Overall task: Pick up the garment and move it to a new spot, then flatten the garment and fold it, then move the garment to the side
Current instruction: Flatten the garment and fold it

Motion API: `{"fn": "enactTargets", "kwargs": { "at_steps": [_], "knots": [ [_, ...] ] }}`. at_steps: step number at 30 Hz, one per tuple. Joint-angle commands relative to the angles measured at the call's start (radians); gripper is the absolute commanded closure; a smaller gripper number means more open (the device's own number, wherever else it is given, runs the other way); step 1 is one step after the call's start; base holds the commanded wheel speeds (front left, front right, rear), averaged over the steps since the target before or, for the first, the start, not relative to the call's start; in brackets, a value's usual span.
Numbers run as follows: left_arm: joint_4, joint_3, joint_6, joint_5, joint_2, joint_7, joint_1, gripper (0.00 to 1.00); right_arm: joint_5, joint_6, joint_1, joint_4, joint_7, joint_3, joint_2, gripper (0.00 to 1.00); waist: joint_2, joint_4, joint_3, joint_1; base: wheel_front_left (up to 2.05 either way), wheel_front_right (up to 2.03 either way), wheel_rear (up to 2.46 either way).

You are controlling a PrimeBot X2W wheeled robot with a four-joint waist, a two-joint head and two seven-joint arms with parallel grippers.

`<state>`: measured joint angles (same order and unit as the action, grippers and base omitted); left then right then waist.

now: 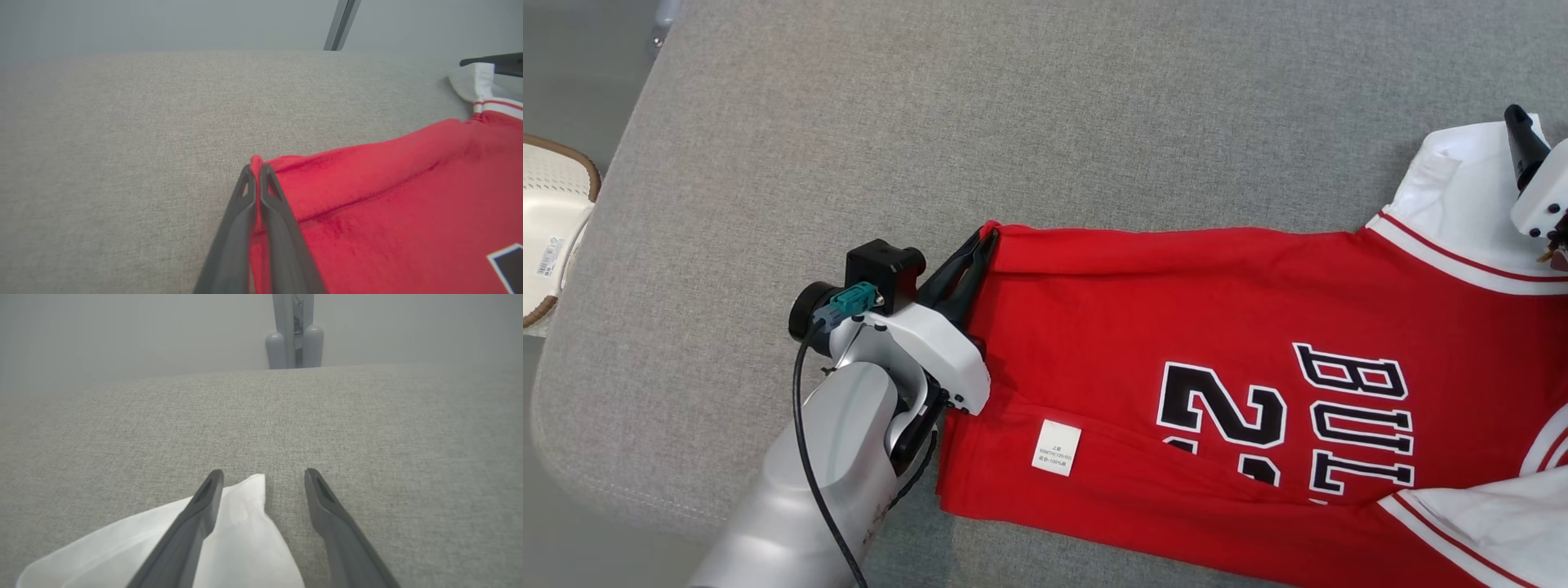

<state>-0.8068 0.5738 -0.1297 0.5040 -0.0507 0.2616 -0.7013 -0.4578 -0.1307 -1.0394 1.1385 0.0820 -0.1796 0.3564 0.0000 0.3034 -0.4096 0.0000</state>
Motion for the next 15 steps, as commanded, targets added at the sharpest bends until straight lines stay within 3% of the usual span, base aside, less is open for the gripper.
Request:
{"fn": "enactTargets", "kwargs": {
  "at_steps": [1,7,8,9,10,11,15],
  "knots": [
    [0.002,0.003,-0.001,0.009,-0.003,0.004,-0.012,1.0,0.002,0.0,-0.015,0.013,-0.005,-0.007,0.001,0.0,0.0,-0.001,-0.003,0.0,0.0,0.0,0.0],
    [0.003,0.012,-0.001,0.016,-0.003,0.004,-0.027,1.0,-0.009,0.0,-0.043,0.064,0.007,-0.033,-0.01,0.03,0.0,-0.002,-0.015,0.0,0.0,0.0,0.0],
    [0.003,0.014,-0.001,0.017,-0.003,0.004,-0.028,1.0,-0.009,0.0,-0.046,0.066,0.012,-0.043,-0.014,0.6,0.0,-0.002,-0.016,0.0,0.0,0.0,0.0],
    [0.003,0.014,-0.001,0.017,-0.003,0.004,-0.028,1.0,-0.009,0.0,-0.046,0.066,0.012,-0.043,-0.014,0.6,0.0,-0.002,-0.016,0.0,0.0,0.0,0.0],
    [0.004,0.015,-0.001,0.019,-0.003,0.004,-0.029,1.0,-0.01,0.0,-0.048,0.062,0.011,-0.053,-0.015,0.93,0.0,-0.002,-0.018,0.0,0.0,0.0,0.0],
    [0.003,0.016,-0.001,0.018,-0.003,0.004,-0.029,1.0,-0.013,0.0,-0.049,0.058,0.003,-0.061,-0.013,1.0,0.0,-0.002,-0.019,0.0,0.0,0.0,0.0],
    [-0.002,0.017,-0.001,0.02,-0.003,0.004,-0.034,1.0,-0.03,0.0,-0.047,0.039,-0.033,-0.089,-0.01,1.0,0.0,-0.006,-0.018,0.0,0.0,0.0,0.0]
  ]
}}
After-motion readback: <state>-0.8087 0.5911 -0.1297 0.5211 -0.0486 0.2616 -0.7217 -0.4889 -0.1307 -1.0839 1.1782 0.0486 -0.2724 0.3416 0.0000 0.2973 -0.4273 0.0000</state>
